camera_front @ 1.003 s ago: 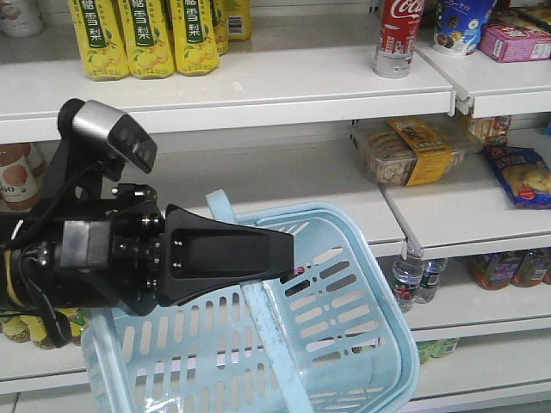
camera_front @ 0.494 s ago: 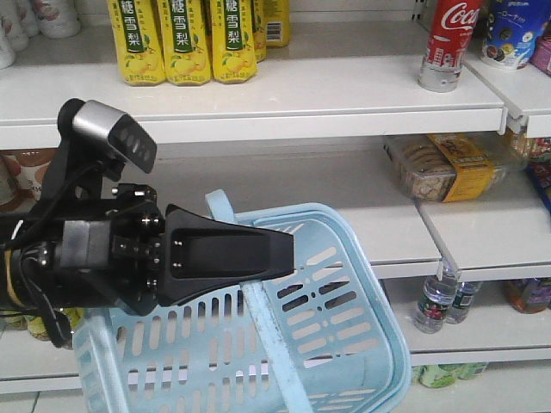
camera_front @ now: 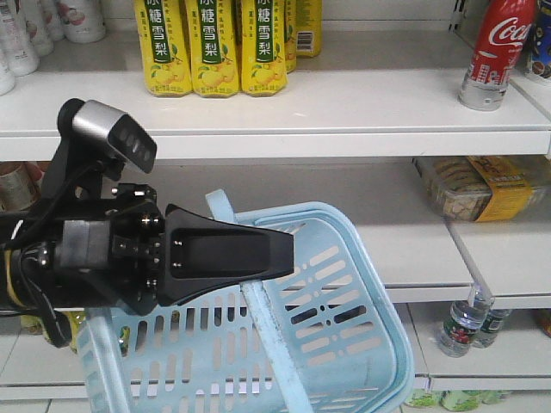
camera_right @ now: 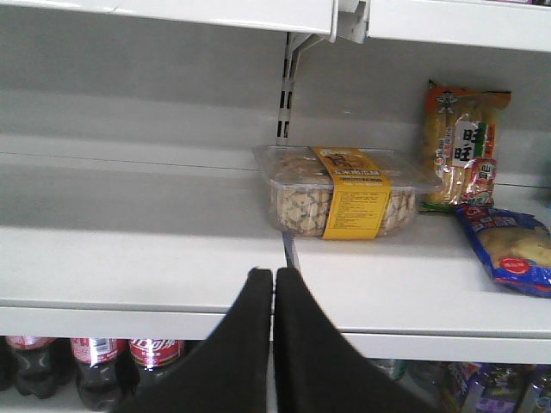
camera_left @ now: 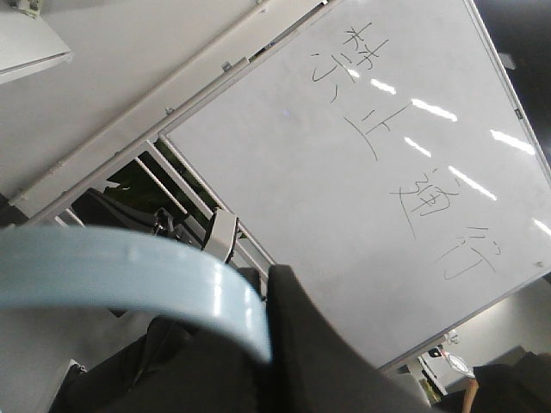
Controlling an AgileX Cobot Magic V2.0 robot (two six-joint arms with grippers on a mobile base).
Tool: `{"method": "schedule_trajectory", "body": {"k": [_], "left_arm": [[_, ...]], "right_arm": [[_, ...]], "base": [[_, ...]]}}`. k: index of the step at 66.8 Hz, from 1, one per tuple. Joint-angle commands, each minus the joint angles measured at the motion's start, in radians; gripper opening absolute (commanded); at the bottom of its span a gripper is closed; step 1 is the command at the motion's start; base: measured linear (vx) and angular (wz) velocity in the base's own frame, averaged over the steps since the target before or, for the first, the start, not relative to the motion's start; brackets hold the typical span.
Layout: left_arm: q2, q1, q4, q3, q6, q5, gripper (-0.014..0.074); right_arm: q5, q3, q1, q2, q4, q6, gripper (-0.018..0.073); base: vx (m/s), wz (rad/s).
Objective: Place coke in basket with both arms
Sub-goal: 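Approach the shelf and stop, keeping the basket held in the left gripper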
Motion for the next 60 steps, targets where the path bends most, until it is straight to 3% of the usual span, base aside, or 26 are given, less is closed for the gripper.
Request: {"method": "schedule_trajectory", "body": {"k": [1,60], "left_arm": [[-0.033,-0.007,-0.089,-0.025,0.002,-0.193,-0.0006],[-0.033,-0.007,-0.089,-0.025,0.002,-0.193,-0.0006]], "right_arm": [[-0.074,0.007,-0.005,-0.013,-0.012,-0.011,-0.0005],[-0.072,0.007,-0.005,-0.013,-0.012,-0.011,-0.0005]], "base": [[0.06,0.09],[0.04,0.04]]}}
